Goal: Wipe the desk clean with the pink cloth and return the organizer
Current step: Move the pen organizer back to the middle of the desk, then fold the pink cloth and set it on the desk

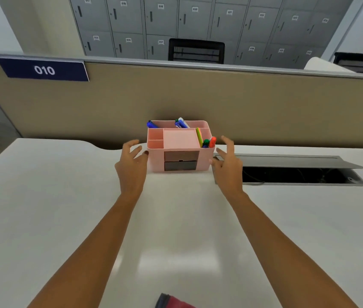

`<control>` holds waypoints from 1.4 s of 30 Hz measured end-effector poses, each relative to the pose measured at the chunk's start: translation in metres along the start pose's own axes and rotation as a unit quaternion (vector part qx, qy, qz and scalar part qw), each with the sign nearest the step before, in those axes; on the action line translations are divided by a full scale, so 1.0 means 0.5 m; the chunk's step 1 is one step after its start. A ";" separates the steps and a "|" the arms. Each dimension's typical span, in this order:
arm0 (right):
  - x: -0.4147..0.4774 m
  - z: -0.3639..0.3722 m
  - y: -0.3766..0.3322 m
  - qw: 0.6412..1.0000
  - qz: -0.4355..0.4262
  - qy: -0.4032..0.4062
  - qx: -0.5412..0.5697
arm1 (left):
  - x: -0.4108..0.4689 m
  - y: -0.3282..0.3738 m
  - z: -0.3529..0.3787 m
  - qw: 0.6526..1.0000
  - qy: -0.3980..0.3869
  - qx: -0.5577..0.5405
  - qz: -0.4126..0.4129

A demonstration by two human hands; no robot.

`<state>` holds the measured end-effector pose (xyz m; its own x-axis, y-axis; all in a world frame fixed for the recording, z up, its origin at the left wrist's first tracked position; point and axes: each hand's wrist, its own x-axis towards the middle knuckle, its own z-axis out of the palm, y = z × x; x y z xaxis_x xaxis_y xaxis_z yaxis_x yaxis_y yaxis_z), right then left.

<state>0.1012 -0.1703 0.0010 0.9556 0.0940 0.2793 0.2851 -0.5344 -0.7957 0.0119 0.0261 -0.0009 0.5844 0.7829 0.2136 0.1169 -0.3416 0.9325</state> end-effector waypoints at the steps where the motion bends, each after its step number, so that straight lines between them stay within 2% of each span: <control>1: -0.016 -0.009 -0.005 1.000 0.005 -0.001 -0.001 | -0.013 0.003 -0.011 1.000 0.007 0.009 0.005; 4: -0.077 -0.030 -0.015 0.999 0.039 -0.027 0.018 | -0.064 0.011 -0.040 0.999 0.001 0.044 -0.001; 10: -0.236 -0.084 -0.032 0.992 0.078 -0.063 0.074 | -0.208 0.030 -0.111 0.996 -0.067 0.055 -0.031; 15: -0.384 -0.136 -0.031 0.993 0.069 -0.060 0.080 | -0.374 0.019 -0.176 0.975 -0.175 0.117 -0.075; 19: -0.474 -0.170 -0.018 0.996 0.083 -0.033 0.022 | -0.469 0.005 -0.199 0.958 -0.221 0.147 -0.112; 22: -0.535 -0.207 -0.009 0.987 0.141 -0.012 -0.077 | -0.523 0.003 -0.213 0.957 -0.220 0.150 -0.114; 26: -0.588 -0.255 -0.013 0.942 0.230 -0.075 -0.231 | -0.564 0.010 -0.225 0.958 -0.219 0.152 -0.100; 32: -0.638 -0.262 -0.028 0.912 0.274 -0.163 -0.258 | -0.596 0.028 -0.226 0.963 -0.215 0.146 -0.075; 34: -0.644 -0.263 -0.023 0.920 0.266 -0.179 -0.226 | -0.601 0.030 -0.229 0.962 -0.217 0.154 -0.056; 38: -0.638 -0.279 -0.023 0.965 0.193 -0.155 -0.085 | -0.600 0.034 -0.233 0.957 -0.207 0.201 -0.004; 40: -0.631 -0.292 -0.036 0.977 0.160 -0.142 -0.013 | -0.598 0.042 -0.235 0.969 -0.193 0.155 -0.010; 42: -0.619 -0.304 -0.054 0.980 0.139 -0.135 0.045 | -0.592 0.052 -0.234 0.978 -0.186 0.074 -0.051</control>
<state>-0.2137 -0.3130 0.0177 0.9787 0.1804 -0.0982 0.0044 -0.4965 -0.8680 -0.2522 -0.1538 -0.0057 0.8119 0.5833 -0.0246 0.2889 -0.3648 0.8851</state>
